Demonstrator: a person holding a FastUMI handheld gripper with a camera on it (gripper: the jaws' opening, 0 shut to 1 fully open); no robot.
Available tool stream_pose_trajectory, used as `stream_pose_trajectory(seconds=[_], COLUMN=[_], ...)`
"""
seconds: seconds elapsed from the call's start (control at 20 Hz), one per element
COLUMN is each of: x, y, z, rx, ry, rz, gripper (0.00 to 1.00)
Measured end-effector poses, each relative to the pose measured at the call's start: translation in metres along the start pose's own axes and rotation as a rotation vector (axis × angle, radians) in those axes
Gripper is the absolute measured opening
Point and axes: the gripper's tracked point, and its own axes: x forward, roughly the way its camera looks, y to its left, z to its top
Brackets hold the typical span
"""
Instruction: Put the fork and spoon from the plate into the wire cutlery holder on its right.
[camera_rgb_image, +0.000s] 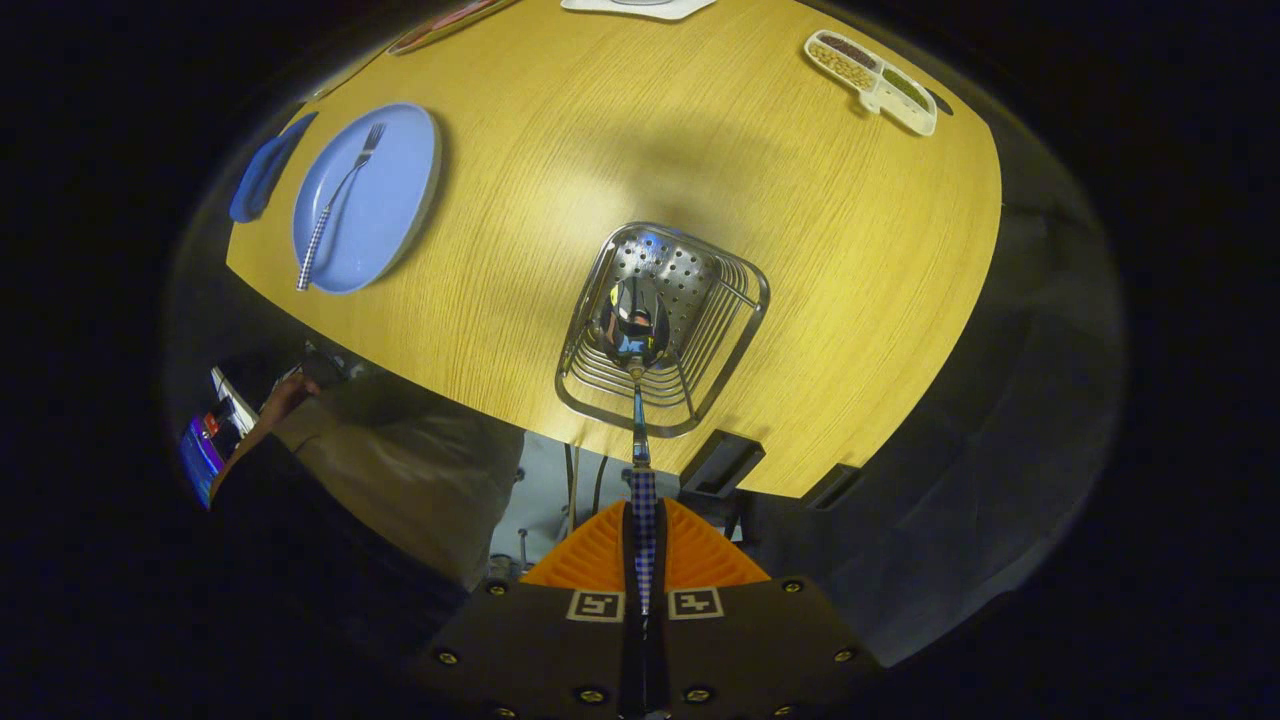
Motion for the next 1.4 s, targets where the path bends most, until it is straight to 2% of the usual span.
stream_pose_trajectory(seconds=[0.3, 0.45, 0.6, 0.75, 0.8, 0.9, 1.0, 1.05, 1.1, 1.15, 1.2, 1.3, 1.4], x=[0.005, 0.006, 0.004, -0.001, 0.0, -0.005, -0.012, -0.017, -0.02, -0.026, -0.031, -0.041, -0.053], y=[-0.012, -0.017, -0.007, -0.01, -0.01, -0.012, -0.011, -0.011, -0.01, -0.01, -0.009, -0.005, 0.008], z=[0.016, 0.021, 0.028, 0.033, 0.03, 0.025, 0.02, 0.017, 0.015, 0.016, 0.016, 0.014, 0.011], rx=[0.016, 0.024, 0.05, 0.058, 0.058, 0.051, 0.06, 0.064, 0.068, 0.062, 0.059, 0.073, 0.099], ry=[0.061, 0.086, 0.063, 0.039, 0.041, 0.027, -0.007, -0.027, -0.054, -0.095, -0.142, -0.216, -0.278], rz=[-0.016, -0.033, 0.007, -0.003, -0.003, -0.022, -0.019, -0.025, -0.029, -0.033, -0.042, -0.053, -0.026], gripper=[0.02, 0.06, 0.09, 0.13, 0.19, 0.21, 0.51, 0.51, 0.56, 0.73, 1.0, 0.99, 0.99])
